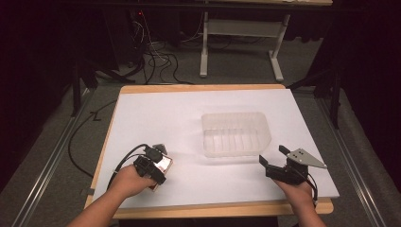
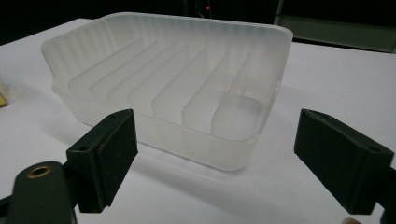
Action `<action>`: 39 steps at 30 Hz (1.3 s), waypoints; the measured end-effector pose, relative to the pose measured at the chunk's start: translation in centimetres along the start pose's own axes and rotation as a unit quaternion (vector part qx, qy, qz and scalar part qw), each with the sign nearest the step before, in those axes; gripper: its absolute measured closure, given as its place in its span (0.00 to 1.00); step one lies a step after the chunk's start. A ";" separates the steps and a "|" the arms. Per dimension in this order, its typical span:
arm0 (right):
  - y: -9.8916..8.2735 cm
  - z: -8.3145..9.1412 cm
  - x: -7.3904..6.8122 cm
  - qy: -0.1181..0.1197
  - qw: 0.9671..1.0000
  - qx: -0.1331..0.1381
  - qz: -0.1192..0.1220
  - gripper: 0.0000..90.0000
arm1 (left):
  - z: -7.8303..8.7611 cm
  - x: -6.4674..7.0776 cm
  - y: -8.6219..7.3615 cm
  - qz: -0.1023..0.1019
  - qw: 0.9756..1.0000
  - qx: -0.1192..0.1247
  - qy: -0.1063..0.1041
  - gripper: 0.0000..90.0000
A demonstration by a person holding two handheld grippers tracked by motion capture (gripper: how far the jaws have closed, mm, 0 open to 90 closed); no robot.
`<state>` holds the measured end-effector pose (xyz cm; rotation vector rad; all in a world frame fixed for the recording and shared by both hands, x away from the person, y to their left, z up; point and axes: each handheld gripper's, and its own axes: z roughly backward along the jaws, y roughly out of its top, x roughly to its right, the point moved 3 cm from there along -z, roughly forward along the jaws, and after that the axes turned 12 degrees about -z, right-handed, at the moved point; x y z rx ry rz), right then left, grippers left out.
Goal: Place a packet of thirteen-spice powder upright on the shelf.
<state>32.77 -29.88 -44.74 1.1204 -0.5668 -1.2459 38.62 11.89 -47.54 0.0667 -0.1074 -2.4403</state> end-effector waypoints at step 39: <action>0.0 0.0 0.0 0.000 1.000 0.002 0.001 0.16 | 2.1 1.0 -0.7 0.009 0.980 0.197 0.011 0.36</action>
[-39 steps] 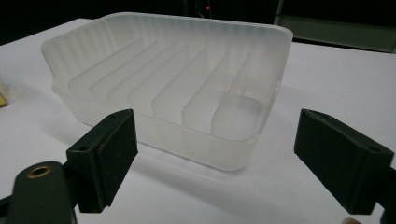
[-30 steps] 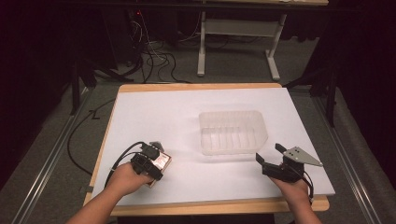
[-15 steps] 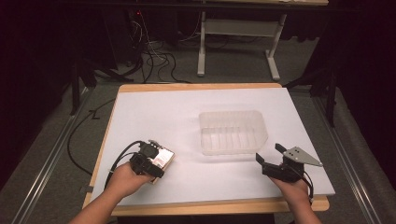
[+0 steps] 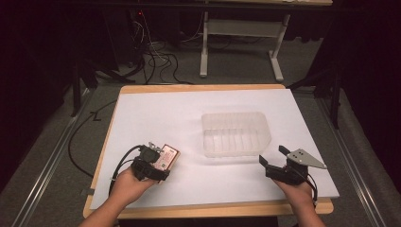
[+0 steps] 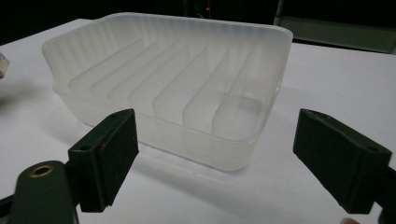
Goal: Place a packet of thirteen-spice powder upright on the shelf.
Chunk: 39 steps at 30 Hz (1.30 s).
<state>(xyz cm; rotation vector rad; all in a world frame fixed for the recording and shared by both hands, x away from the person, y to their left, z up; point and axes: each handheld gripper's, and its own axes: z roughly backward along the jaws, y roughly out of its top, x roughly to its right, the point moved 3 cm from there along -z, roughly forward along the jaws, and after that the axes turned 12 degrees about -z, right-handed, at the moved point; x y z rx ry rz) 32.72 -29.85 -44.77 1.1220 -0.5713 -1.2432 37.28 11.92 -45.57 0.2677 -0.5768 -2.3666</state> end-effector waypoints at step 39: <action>0.5 0.3 -0.8 0.014 1.000 0.017 0.021 0.16 | 1.2 3.6 0.8 0.011 0.969 0.247 0.026 0.36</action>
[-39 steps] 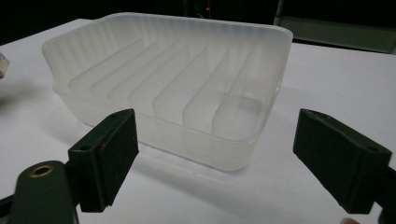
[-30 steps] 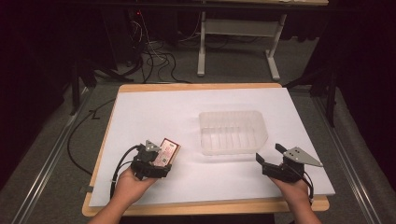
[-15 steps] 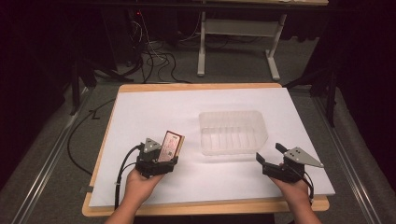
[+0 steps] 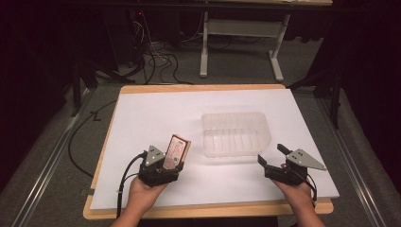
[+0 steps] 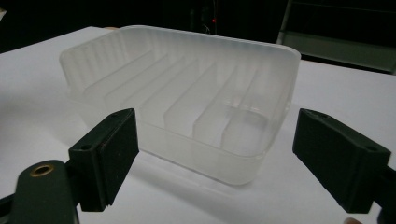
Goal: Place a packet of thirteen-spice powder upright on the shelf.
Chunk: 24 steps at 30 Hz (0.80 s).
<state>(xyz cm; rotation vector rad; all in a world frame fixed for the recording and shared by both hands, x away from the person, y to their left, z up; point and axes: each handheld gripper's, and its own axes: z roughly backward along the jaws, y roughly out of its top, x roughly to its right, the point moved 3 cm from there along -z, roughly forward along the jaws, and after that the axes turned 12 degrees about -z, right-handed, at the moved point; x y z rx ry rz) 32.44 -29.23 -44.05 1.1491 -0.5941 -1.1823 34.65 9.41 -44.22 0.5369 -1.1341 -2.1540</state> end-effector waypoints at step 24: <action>2.7 -2.7 -6.5 0.053 0.998 -0.023 0.003 0.15 | -0.8 3.2 2.1 -0.011 0.999 0.051 -0.010 0.36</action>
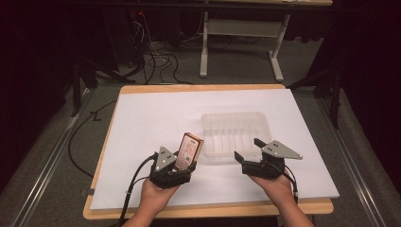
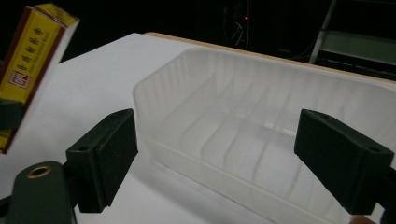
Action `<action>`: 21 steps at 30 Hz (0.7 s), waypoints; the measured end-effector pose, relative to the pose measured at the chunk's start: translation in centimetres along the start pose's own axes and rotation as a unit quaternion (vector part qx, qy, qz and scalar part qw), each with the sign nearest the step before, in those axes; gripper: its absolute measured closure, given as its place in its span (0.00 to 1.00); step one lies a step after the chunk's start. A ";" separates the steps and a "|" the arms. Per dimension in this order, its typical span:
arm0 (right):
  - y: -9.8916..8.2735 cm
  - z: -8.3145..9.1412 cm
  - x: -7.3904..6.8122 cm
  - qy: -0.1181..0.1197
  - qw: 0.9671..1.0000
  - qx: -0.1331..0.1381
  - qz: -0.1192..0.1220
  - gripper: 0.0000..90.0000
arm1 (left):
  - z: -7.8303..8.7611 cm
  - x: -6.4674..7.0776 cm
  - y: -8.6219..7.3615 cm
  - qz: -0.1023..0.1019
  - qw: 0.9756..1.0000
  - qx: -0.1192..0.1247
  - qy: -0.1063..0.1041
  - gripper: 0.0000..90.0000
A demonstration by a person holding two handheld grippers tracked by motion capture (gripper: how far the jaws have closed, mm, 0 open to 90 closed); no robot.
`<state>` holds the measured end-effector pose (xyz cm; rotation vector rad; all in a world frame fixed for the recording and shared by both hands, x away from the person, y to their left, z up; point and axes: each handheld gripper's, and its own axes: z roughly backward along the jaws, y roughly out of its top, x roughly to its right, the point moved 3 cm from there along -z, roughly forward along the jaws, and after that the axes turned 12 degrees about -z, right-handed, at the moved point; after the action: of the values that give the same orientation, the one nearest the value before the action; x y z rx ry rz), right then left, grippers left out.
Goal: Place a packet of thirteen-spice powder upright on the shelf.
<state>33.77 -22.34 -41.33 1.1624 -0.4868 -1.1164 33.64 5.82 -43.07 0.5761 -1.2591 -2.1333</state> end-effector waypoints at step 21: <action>0.5 -0.4 -3.8 0.092 0.995 0.007 -0.028 0.26 | -2.2 4.0 -0.4 -0.039 0.999 -0.009 -0.020 0.36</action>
<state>32.78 -18.83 -40.18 1.2840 -0.3222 -1.0436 31.98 1.93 -44.71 0.5873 -1.2556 -2.2290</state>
